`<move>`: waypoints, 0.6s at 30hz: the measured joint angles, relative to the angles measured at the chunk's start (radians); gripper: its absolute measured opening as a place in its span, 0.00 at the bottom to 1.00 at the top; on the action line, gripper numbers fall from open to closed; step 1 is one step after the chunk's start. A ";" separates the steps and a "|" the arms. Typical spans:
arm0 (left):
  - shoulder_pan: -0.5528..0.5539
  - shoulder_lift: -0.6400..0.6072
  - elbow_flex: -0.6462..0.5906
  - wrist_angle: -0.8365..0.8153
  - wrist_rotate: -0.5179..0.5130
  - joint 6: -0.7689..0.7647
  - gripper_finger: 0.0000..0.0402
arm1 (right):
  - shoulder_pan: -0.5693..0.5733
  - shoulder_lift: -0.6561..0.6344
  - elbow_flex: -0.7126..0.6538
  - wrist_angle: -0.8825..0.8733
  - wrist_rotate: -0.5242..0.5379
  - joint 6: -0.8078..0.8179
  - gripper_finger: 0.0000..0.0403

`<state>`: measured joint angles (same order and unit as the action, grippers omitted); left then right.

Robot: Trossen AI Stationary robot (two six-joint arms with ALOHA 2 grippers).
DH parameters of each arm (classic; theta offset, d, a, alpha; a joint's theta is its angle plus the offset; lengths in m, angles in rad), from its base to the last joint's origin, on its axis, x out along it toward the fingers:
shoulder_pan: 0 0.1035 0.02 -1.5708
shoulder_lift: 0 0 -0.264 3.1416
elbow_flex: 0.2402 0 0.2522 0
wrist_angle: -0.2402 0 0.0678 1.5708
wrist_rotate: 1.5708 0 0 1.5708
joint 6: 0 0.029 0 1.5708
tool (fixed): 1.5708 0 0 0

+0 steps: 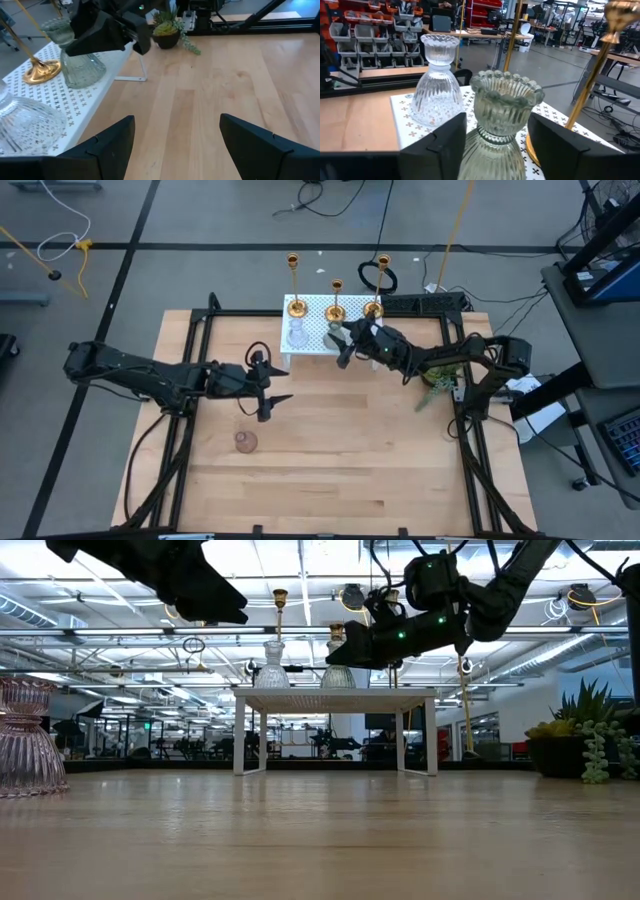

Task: Pick & Place candle stick holders
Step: Put the green glass candle holder on the shelf aligned with the other glass candle holder, then put the pink glass candle holder on the shelf aligned with the other glass candle holders

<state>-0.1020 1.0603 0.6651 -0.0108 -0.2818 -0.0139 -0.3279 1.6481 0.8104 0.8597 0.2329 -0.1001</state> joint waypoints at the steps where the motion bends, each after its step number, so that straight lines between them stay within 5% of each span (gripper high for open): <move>1: -0.004 0.000 0.000 -0.002 0.000 0.000 0.74 | -0.002 0.000 0.000 0.000 0.000 0.000 0.53; 9: -0.048 0.000 0.000 -0.040 0.006 0.016 0.74 | -0.006 -0.009 -0.001 0.006 0.001 -0.006 0.65; 18: -0.133 0.000 0.000 -0.080 0.019 -0.020 0.74 | 0.004 -0.080 -0.002 -0.033 -0.001 -0.002 0.63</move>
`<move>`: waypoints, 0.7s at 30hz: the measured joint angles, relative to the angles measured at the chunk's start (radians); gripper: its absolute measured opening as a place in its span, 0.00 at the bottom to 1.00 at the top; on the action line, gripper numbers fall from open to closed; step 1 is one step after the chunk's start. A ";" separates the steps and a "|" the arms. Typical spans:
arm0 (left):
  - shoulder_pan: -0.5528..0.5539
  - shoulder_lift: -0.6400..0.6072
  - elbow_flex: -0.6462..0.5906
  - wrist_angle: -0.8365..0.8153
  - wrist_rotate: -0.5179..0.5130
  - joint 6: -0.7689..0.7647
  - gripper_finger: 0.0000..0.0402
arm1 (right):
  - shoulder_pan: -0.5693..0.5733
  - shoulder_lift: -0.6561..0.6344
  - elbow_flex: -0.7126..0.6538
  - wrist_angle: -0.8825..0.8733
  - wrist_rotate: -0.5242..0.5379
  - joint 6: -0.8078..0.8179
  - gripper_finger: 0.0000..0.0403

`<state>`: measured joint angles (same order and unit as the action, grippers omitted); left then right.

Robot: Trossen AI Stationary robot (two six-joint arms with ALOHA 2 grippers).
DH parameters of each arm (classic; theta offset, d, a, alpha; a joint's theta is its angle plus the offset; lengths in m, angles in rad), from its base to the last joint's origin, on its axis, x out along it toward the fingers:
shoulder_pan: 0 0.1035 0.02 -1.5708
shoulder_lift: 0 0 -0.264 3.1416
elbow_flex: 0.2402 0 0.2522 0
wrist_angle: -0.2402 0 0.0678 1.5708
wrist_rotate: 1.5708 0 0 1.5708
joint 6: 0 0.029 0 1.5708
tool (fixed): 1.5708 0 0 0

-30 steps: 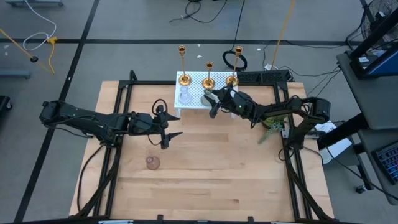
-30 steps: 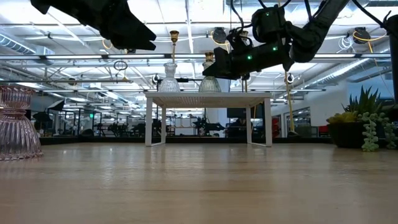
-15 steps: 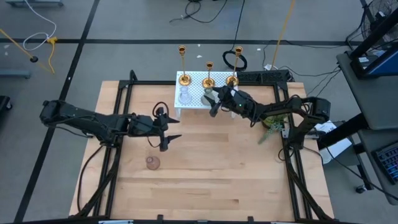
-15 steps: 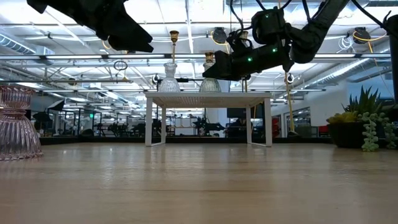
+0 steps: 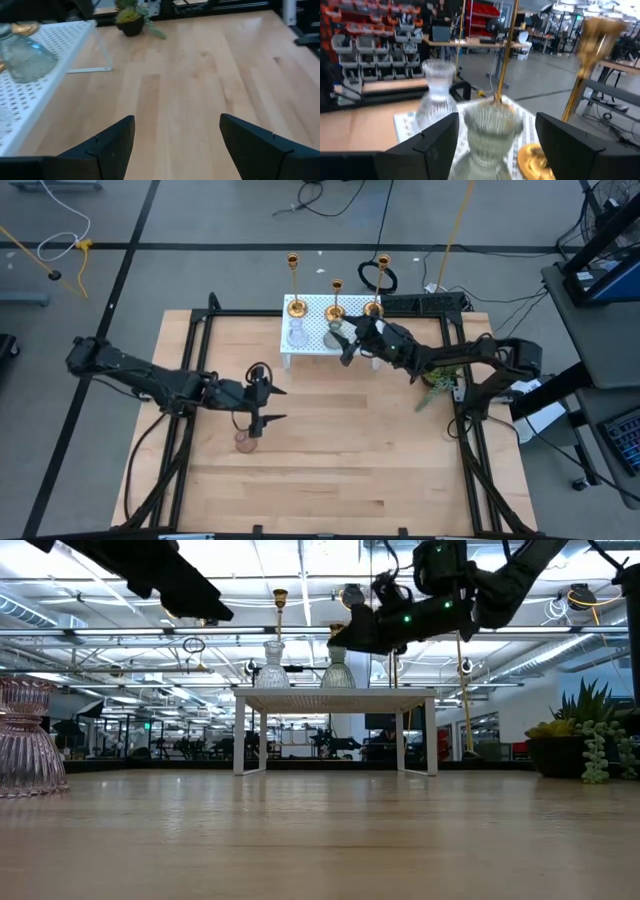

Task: Pick & Place candle stick holders
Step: Put the pink glass candle holder on the shelf aligned with the other glass candle holders

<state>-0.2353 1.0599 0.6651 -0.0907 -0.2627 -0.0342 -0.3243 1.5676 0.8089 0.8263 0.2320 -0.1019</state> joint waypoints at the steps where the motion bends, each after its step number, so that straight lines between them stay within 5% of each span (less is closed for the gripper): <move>1: -0.012 0.000 0.000 0.000 -0.003 0.003 0.74 | 0.004 -0.009 0.000 0.000 0.000 -0.003 0.63; 10: -0.147 0.000 0.000 -0.051 -0.040 -0.027 0.74 | 0.065 -0.100 0.000 -0.035 -0.001 -0.026 0.63; 21: -0.324 0.000 0.000 -0.394 -0.182 -0.513 0.74 | 0.202 -0.203 -0.002 -0.169 0.002 -0.067 0.61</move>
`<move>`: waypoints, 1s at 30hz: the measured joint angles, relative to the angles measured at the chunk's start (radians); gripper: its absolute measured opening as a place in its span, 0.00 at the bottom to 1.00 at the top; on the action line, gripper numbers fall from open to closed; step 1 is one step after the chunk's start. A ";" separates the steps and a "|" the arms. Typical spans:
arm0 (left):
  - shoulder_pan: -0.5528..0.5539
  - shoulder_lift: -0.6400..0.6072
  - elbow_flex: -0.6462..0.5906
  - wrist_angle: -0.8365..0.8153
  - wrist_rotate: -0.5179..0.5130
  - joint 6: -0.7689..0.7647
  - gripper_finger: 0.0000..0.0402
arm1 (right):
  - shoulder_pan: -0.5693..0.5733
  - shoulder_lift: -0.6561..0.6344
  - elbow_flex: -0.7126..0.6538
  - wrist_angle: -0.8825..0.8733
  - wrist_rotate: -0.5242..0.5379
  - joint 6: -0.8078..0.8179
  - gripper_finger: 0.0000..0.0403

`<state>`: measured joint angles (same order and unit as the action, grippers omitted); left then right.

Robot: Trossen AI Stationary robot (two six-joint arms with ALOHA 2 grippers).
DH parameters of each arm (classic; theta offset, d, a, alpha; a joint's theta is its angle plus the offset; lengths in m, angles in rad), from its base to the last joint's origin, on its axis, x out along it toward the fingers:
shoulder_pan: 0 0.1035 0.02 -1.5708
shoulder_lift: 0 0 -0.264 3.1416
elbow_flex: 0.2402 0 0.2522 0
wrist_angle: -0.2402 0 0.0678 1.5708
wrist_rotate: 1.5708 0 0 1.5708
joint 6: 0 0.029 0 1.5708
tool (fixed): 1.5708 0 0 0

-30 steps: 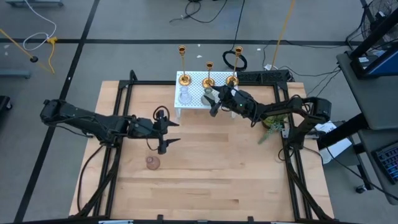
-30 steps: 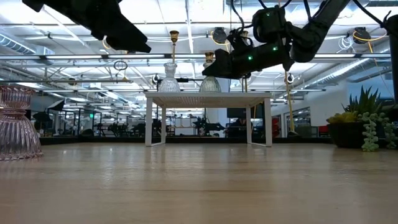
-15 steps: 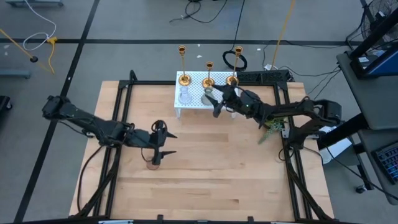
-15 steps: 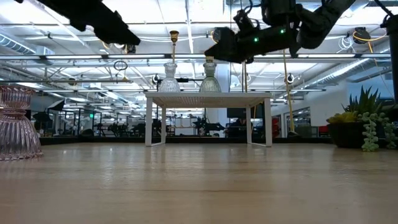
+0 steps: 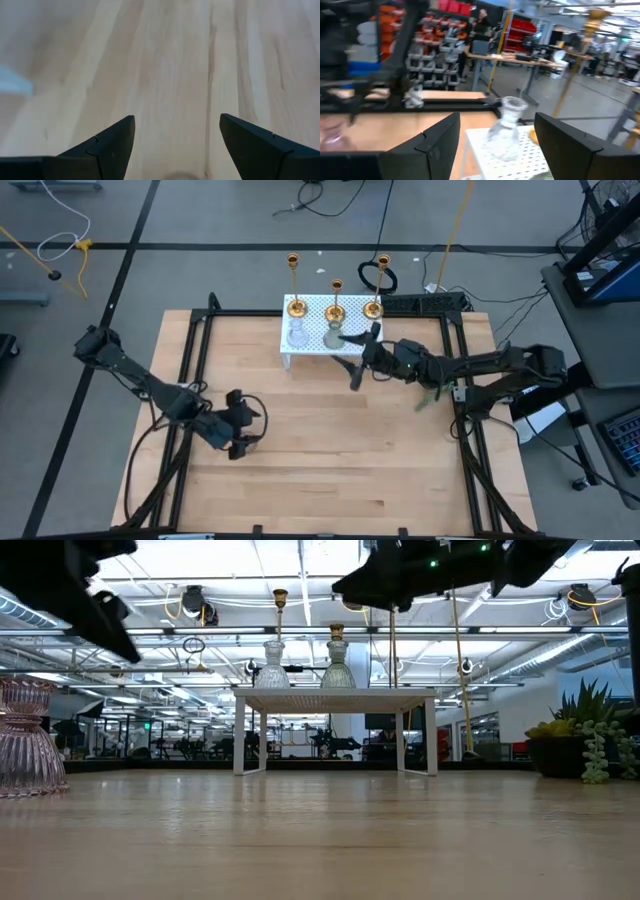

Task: Pick & Place candle stick holders
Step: Put the pink glass candle holder on the shelf aligned with the other glass candle holders

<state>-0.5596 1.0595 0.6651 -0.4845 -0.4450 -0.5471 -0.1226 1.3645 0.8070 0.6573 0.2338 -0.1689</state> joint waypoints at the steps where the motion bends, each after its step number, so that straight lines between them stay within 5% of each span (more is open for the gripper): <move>1: -0.014 0.000 0.000 -0.025 0.000 -0.046 0.74 | 0.013 -0.006 0.000 -0.013 0.000 -0.008 0.61; 13: -0.143 0.000 -0.009 -0.265 0.024 -0.468 0.74 | 0.100 -0.023 0.000 -0.022 0.001 -0.056 0.61; 30: -0.300 0.000 -0.192 -0.097 -0.125 -0.649 0.74 | 0.112 -0.023 0.000 -0.042 0.001 -0.054 0.61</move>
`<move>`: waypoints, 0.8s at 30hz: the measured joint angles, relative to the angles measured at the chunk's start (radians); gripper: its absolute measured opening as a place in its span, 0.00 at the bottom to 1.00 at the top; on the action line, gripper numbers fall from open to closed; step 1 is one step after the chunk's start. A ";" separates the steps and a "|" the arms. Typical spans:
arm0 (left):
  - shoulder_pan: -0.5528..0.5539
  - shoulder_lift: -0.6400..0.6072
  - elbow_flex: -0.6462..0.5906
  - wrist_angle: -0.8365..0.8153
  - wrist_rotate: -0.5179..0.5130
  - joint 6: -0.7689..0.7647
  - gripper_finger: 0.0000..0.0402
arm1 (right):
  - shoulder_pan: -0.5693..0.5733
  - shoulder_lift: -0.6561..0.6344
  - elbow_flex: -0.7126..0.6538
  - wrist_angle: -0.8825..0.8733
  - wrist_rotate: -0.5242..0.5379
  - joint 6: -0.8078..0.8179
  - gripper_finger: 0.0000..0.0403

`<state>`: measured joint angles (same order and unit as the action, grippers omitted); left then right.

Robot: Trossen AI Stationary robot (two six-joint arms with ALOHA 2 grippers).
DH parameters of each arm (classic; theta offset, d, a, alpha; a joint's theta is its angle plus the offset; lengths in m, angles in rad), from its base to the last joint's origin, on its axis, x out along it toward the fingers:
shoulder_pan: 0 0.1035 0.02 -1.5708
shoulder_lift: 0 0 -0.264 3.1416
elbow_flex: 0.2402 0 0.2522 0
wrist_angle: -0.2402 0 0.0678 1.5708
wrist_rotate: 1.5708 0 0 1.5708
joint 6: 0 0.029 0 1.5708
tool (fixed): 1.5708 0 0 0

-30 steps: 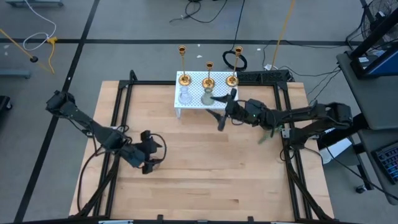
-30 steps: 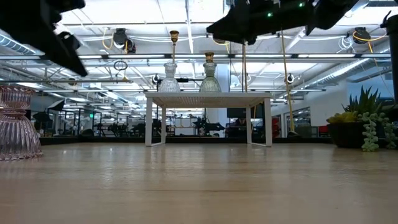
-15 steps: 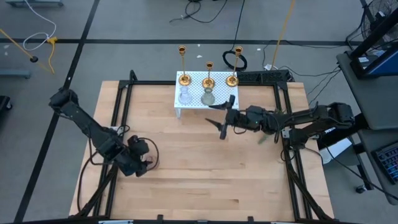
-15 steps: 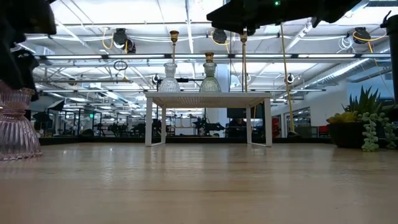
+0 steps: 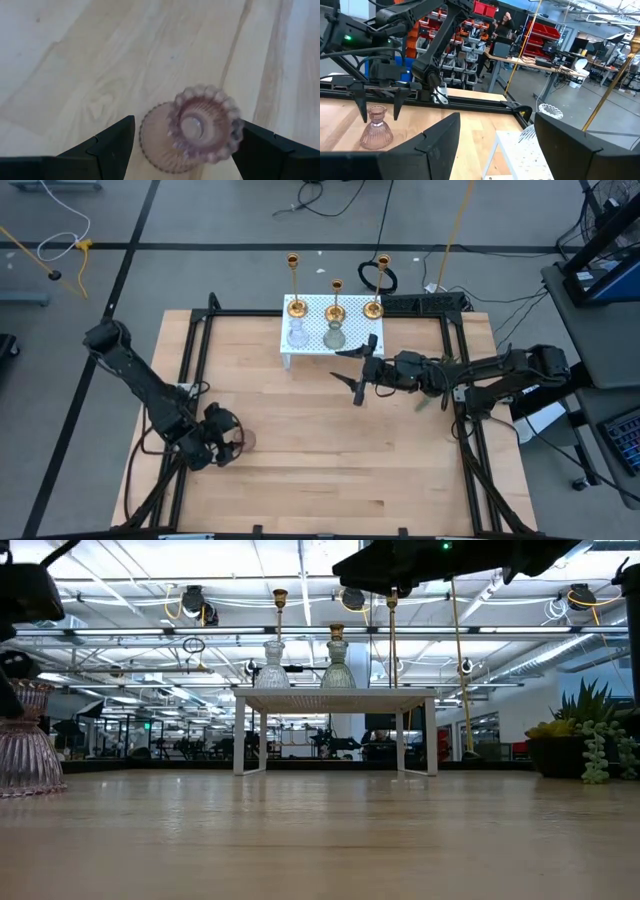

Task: Pick & Place candle stick holders
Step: Put the pink glass candle holder on the shelf aligned with the other glass candle holders

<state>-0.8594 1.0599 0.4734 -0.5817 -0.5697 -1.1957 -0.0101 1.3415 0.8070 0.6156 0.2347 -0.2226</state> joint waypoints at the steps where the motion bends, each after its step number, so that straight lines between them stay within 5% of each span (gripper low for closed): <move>1: -0.004 0.000 -0.016 0.019 -0.001 -0.013 0.74 | 0.000 0.000 0.000 -0.002 0.000 0.000 0.61; 16: -0.016 0.000 -0.128 0.234 -0.164 0.023 0.73 | 0.030 0.000 0.000 -0.094 -0.007 0.002 0.61; 24: -0.015 0.000 -0.128 0.252 -0.149 0.009 0.49 | 0.085 0.001 0.000 -0.211 -0.008 0.086 0.61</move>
<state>-0.8742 1.0603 0.3458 -0.3296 -0.7185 -1.1868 0.0751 1.3427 0.8070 0.4046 0.2264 -0.1362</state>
